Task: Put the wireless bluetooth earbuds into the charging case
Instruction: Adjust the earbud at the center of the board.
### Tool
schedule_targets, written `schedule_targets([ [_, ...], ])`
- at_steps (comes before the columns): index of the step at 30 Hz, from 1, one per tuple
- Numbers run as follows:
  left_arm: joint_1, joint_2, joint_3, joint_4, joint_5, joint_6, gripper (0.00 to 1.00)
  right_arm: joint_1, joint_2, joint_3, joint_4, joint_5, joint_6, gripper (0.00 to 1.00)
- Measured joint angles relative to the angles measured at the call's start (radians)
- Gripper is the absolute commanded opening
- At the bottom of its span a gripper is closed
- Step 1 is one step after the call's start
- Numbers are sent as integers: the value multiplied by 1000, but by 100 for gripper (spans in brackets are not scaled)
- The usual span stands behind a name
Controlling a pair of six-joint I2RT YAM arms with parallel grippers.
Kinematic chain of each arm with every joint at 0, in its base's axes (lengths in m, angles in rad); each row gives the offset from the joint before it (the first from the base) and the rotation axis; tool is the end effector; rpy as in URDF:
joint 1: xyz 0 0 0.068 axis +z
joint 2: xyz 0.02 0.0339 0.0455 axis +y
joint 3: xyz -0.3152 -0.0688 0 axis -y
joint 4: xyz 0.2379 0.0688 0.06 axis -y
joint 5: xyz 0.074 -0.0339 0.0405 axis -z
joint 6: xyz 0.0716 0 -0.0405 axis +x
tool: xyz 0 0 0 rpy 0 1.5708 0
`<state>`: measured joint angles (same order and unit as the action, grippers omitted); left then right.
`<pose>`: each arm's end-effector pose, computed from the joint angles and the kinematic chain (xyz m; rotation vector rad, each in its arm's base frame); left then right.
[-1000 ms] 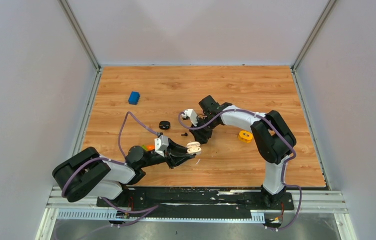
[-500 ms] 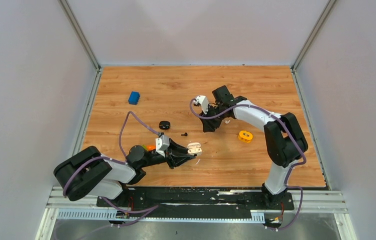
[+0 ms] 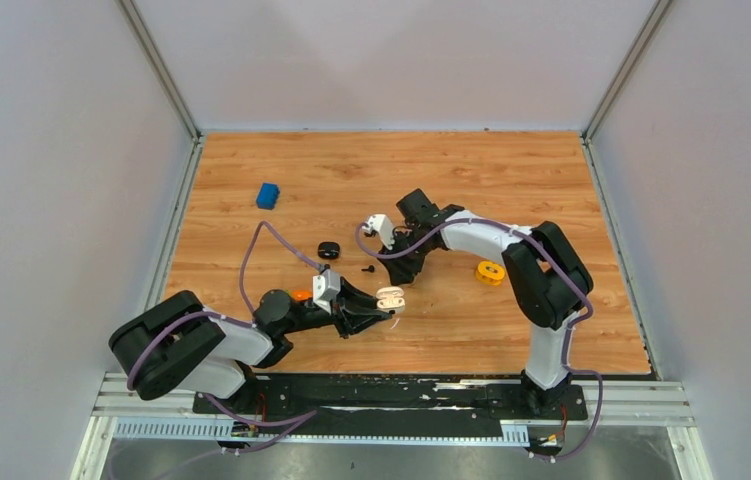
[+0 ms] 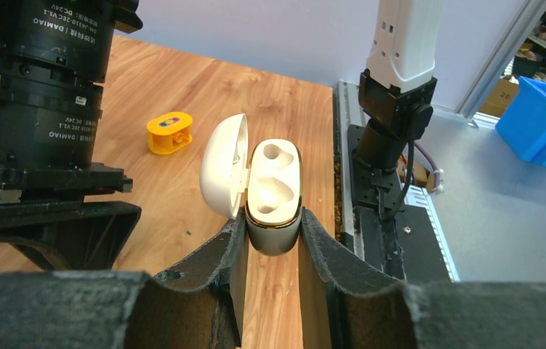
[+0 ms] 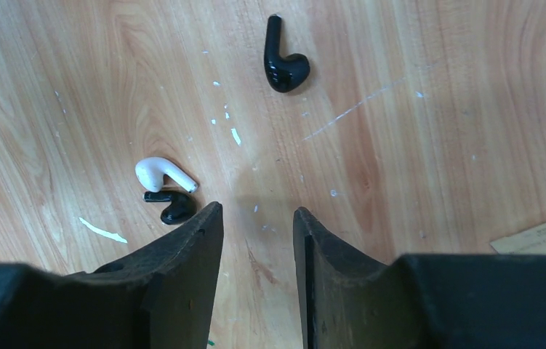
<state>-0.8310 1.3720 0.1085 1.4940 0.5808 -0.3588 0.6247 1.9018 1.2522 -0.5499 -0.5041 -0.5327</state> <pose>0.1174 -0.1869 0.2445 0.8560 1.2601 -1.3608 0.3024 0.2607 0.1881 -1.5909 2.1957 0.7201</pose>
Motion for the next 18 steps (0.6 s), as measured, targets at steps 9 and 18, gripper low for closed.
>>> schedule_targets([
  [9,-1,1,2,0,11,-3,0,26,10,0,-2,3,-8,42],
  [18,-2,1,3,0,21,-8,0,71,10,-4,-8,7,-24,44],
])
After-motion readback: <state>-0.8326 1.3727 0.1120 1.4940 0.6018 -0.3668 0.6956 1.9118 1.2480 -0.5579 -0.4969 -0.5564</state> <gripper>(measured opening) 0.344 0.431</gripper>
